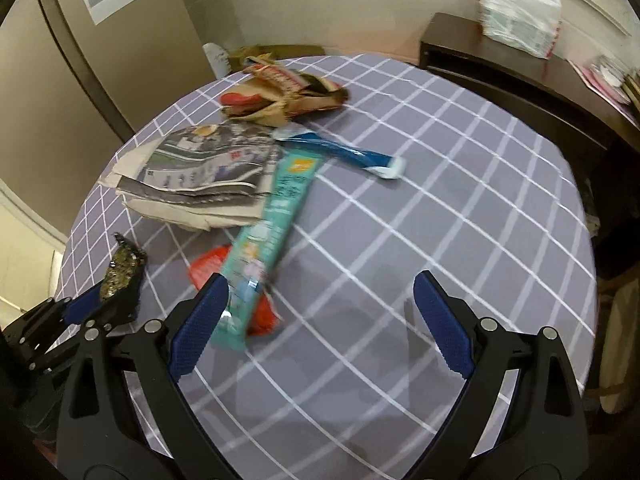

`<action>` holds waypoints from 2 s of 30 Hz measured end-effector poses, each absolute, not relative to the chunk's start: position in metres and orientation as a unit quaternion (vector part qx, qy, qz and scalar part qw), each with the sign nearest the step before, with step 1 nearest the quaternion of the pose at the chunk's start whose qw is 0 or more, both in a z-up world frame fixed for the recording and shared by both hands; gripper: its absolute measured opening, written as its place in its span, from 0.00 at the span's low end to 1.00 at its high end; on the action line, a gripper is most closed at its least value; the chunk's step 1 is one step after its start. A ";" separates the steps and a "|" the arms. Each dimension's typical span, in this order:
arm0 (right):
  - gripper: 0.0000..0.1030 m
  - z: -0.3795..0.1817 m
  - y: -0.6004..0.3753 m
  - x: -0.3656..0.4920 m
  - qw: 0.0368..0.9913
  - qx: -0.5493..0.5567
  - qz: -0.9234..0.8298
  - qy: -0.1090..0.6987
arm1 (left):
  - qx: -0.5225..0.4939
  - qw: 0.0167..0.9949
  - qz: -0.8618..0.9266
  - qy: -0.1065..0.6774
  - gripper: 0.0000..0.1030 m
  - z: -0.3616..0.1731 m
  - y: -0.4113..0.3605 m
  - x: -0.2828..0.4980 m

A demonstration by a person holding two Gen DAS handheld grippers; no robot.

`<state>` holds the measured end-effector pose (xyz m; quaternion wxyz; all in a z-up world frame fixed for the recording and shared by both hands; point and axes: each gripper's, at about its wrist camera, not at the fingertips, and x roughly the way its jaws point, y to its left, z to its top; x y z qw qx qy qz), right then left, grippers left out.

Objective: Collect trash
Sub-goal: 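Grasp the dark snack bag with the left tool while the right tool grasps the teal pet-snack stick, then carry the snack bag and teal stick over the blue bucket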

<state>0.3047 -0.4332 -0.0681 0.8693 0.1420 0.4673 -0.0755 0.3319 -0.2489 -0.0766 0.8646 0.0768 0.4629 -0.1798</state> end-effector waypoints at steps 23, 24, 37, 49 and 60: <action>0.26 -0.064 -0.420 0.298 0.876 0.115 -0.093 0.459 | 0.046 0.881 -0.153 0.445 0.27 -0.062 -0.193 0.319; 0.26 -0.061 -0.418 0.296 0.877 0.114 -0.092 0.457 | 0.045 0.882 -0.153 0.444 0.27 -0.061 -0.191 0.317; 0.26 -0.027 -0.362 0.276 0.901 0.081 -0.046 0.425 | 0.024 0.893 -0.135 0.429 0.27 -0.050 -0.149 0.294; 0.26 -0.023 -0.262 0.285 0.900 0.049 0.036 0.431 | -0.014 0.901 -0.078 0.427 0.27 -0.049 -0.072 0.276; 0.26 -0.033 -0.157 0.289 0.888 0.007 0.115 0.445 | -0.044 0.902 -0.012 0.429 0.27 -0.054 0.011 0.255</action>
